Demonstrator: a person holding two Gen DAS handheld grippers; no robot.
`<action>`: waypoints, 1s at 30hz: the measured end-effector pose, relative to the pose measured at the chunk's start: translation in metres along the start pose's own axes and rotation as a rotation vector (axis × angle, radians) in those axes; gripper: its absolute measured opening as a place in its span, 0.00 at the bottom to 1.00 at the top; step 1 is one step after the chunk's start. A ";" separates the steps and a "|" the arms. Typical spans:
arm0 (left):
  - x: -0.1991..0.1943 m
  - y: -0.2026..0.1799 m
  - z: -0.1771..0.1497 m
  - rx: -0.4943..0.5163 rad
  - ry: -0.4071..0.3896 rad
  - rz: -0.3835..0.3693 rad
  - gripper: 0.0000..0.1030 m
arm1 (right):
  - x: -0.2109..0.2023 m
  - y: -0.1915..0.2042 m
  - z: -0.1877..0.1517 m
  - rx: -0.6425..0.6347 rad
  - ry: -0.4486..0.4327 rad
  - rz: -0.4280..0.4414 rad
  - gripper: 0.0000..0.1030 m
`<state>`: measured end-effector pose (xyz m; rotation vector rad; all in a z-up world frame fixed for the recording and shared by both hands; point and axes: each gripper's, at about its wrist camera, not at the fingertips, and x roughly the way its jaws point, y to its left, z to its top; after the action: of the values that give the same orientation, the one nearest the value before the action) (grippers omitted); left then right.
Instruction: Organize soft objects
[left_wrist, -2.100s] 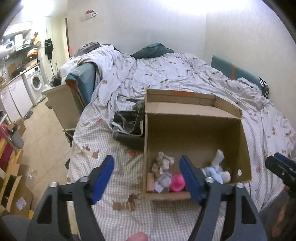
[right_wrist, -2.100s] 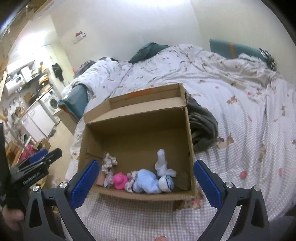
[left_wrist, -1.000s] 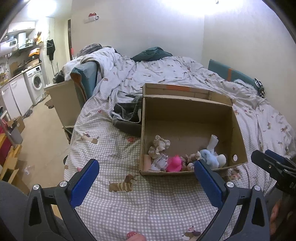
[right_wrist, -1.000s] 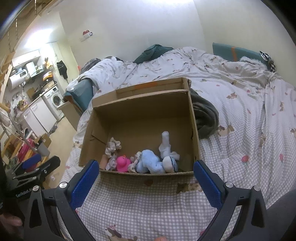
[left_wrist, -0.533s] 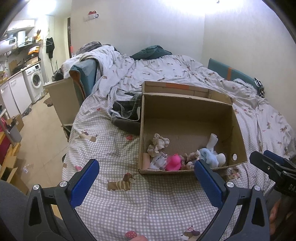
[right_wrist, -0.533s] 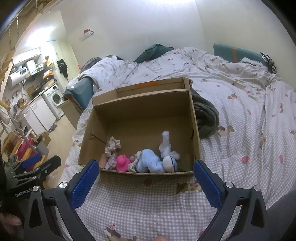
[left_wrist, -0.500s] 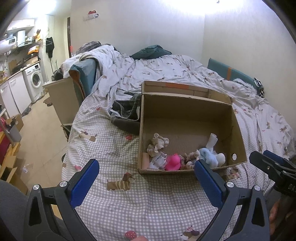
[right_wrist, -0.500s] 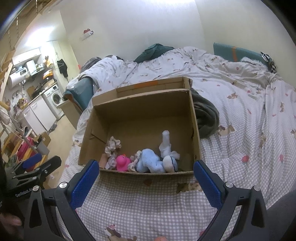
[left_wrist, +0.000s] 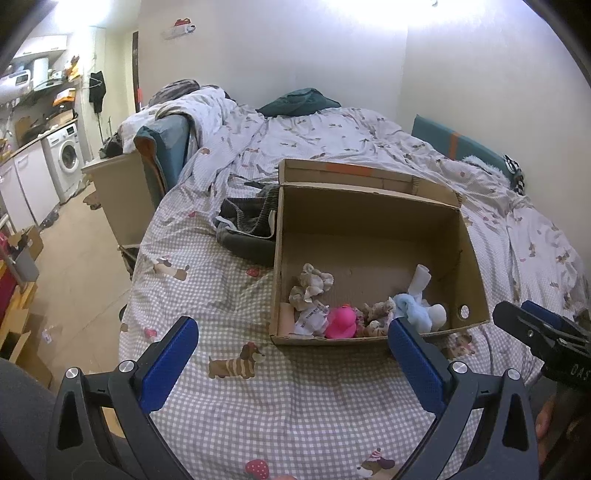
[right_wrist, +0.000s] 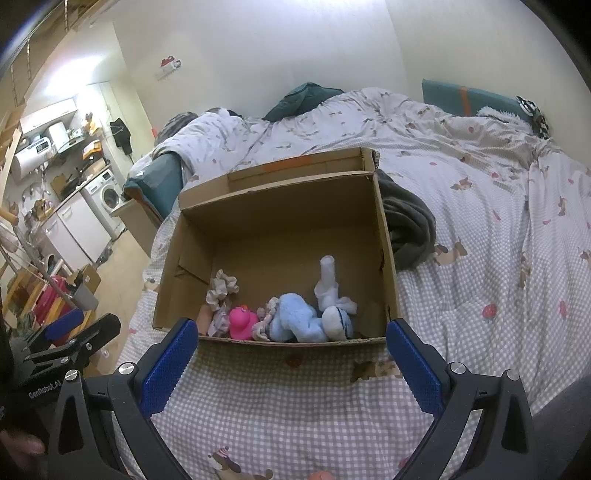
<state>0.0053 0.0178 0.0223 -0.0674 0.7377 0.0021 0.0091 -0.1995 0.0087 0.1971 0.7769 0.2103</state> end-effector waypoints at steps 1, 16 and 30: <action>0.000 0.001 0.000 -0.002 0.001 0.000 1.00 | 0.000 0.000 0.000 0.002 0.000 0.001 1.00; 0.000 0.002 0.000 -0.005 0.002 -0.001 1.00 | 0.000 0.000 0.000 0.002 0.000 0.001 1.00; 0.000 0.003 0.000 -0.014 0.004 -0.011 1.00 | 0.000 0.001 0.000 0.002 0.000 0.001 1.00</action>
<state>0.0059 0.0207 0.0222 -0.0845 0.7418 -0.0037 0.0090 -0.1990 0.0093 0.1992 0.7766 0.2102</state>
